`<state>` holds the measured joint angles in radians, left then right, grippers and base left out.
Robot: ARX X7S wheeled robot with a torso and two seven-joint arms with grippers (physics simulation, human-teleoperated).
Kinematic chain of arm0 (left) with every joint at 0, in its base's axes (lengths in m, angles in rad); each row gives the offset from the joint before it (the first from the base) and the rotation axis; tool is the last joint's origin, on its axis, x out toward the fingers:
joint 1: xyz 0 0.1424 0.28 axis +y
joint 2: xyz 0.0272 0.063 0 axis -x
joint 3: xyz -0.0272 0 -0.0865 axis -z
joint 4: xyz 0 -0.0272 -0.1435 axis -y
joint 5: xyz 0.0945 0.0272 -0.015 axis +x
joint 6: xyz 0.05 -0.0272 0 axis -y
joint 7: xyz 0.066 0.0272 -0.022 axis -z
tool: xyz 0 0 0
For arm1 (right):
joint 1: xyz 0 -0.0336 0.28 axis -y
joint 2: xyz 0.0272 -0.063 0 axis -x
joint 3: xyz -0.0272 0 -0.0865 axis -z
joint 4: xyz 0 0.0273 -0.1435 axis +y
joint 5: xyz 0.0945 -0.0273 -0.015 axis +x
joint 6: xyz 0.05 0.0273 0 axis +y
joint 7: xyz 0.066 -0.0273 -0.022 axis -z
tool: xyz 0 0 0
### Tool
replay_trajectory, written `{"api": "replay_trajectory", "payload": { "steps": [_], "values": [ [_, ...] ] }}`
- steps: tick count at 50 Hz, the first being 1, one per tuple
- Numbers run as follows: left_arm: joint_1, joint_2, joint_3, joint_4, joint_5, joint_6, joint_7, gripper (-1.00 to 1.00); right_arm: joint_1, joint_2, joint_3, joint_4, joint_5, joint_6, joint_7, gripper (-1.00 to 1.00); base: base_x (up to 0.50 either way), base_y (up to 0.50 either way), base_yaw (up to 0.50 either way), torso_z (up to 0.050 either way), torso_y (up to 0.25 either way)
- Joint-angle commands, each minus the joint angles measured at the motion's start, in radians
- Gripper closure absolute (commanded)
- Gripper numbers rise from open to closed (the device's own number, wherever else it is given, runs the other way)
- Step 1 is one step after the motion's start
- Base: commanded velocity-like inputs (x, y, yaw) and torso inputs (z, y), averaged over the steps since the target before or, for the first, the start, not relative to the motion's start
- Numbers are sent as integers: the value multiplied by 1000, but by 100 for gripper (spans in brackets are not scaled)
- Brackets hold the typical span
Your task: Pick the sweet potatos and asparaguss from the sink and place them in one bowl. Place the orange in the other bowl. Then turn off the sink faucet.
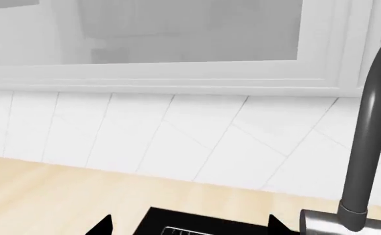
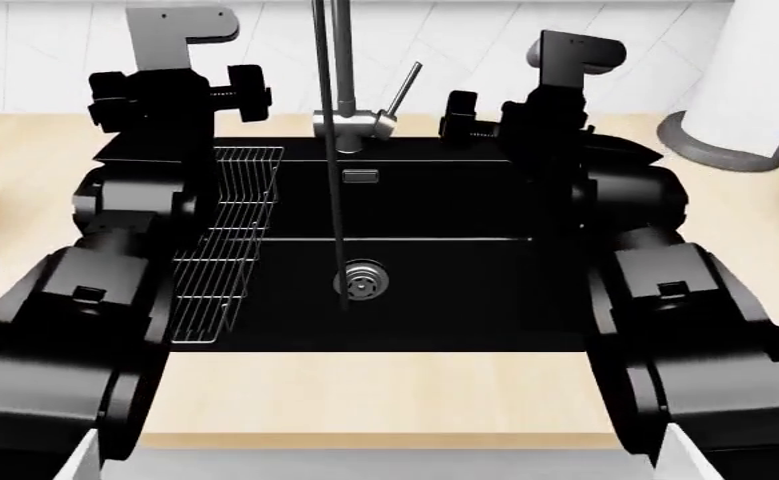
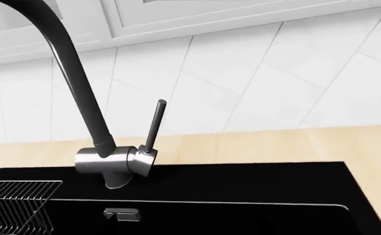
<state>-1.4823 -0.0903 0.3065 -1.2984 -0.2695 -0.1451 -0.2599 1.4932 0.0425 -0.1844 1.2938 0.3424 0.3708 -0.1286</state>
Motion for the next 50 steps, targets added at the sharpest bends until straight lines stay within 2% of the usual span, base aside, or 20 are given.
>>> {"api": "replay_trajectory", "payload": {
  "steps": [1, 10, 20, 50],
  "values": [
    [-1, 8, -168, -10, 162, -35, 0, -100, -1, -41, 212, 15, -251, 44, -27, -100, 0, 0, 0, 0, 0],
    [20, -13, -239, -10, 223, -69, -44, -100, -5, -42, 31, 15, -84, 47, 12, -100, 0, 0, 0, 0, 0],
    [25, -22, -280, -10, 245, -62, -28, -100, -12, -42, 101, 15, -142, 37, 23, -100, 33, 0, 0, 0, 0],
    [33, -32, -326, -10, 264, -54, -21, -100, -22, -41, 172, 15, -206, 11, 4, -100, 500, 1, 0, 0, 0]
  ]
}}
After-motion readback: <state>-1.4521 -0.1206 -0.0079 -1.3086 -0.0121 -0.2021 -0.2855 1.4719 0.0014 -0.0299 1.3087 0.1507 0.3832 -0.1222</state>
